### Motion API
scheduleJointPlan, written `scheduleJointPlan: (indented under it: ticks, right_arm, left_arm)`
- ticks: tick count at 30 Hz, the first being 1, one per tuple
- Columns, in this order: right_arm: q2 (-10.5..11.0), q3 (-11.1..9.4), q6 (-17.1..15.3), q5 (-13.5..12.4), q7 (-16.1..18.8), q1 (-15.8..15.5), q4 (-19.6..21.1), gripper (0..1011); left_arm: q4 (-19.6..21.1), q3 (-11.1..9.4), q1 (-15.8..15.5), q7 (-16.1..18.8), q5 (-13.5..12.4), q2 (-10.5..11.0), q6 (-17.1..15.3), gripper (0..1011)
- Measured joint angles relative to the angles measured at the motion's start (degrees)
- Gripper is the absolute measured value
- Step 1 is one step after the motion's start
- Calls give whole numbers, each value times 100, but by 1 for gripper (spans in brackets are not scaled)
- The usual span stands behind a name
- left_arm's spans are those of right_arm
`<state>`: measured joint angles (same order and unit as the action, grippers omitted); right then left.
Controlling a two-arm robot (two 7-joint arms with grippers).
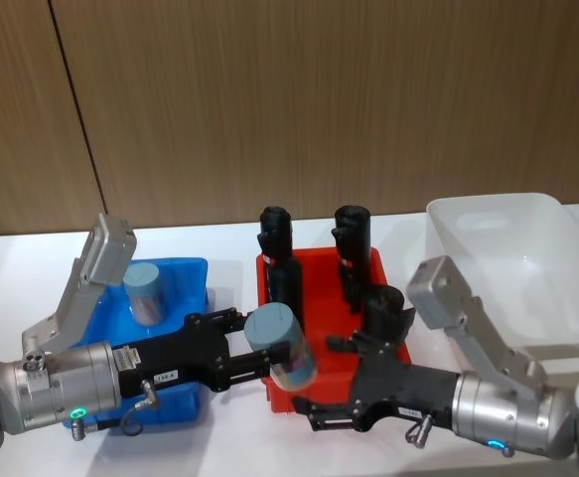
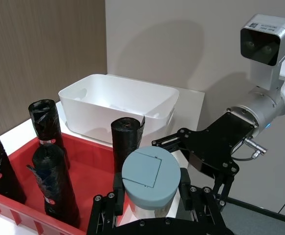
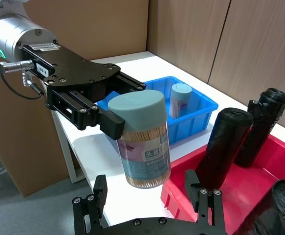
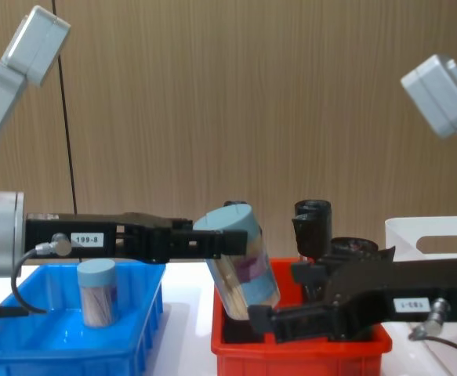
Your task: Pick the cotton swabs from the blue box and place them into the white box.
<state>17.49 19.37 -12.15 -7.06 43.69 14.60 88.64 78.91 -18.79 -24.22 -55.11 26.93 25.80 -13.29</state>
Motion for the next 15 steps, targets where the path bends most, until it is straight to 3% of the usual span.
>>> scheduleJointPlan:
  ticks: [15]
  right_arm:
    - [-189,168,46,131,2,209,-226,1002]
  left_arm:
    - [0,0,0,0,-1,0,0,660]
